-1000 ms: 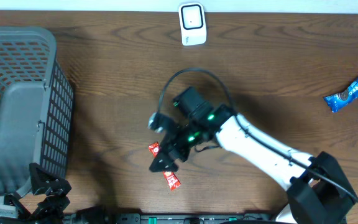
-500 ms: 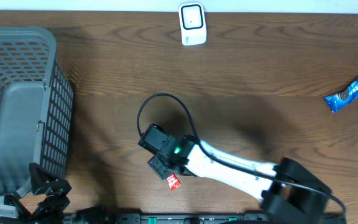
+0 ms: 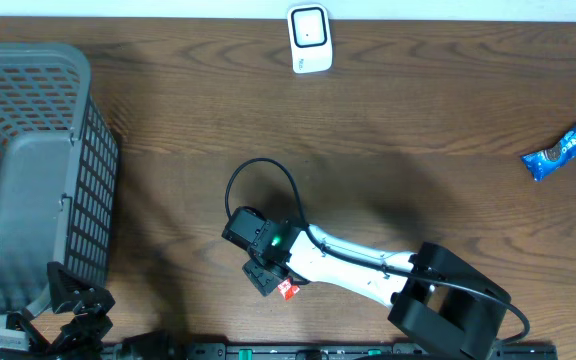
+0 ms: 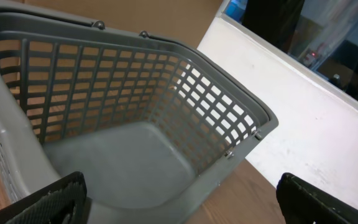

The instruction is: Scan the item barcode

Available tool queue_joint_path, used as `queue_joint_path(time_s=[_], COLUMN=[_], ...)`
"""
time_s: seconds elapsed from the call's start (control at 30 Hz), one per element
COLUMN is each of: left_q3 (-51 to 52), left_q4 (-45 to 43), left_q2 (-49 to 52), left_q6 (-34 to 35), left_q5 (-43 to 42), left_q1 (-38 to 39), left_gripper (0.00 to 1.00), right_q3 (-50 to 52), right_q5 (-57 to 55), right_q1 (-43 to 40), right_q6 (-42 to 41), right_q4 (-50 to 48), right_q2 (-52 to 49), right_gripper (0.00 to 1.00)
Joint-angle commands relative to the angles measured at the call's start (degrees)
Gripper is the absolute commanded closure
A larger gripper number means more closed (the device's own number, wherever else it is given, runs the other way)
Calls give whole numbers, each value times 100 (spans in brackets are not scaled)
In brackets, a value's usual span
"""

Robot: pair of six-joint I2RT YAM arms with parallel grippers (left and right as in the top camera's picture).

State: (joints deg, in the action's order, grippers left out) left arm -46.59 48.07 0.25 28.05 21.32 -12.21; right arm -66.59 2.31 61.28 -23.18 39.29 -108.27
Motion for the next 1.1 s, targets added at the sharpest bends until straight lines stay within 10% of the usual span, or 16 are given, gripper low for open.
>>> queue_joint_path(time_s=[0.0,0.1,0.3,0.43,0.63,1.07], left_q3=[-13,-13,-13,-13,-13,-13], left_q4=[-7,-7,-7,-7,-7,-7], left_q2=[-4,-4,-4,-4,-4,-4], left_q6=[-98,-101,-101,-101,-98,-98], left_q5=[35,35,35,35,35,37], left_q1=[17,17,17,17,17,17], left_gripper=[2,2,2,2,2,2], right_q3=[-107,-105,-107,-107,-151,-549], right_q5=[90,81,125,118,413,7484], right_q1=[74,168,214,208,26,-2354], right_q6=[-44,127,356,354,358,984], right_q4=[42,223,332,334,341,647], right_q2=[44,15,-151,-153,-151,-153], right_gripper=[39,51,42,83,99,99])
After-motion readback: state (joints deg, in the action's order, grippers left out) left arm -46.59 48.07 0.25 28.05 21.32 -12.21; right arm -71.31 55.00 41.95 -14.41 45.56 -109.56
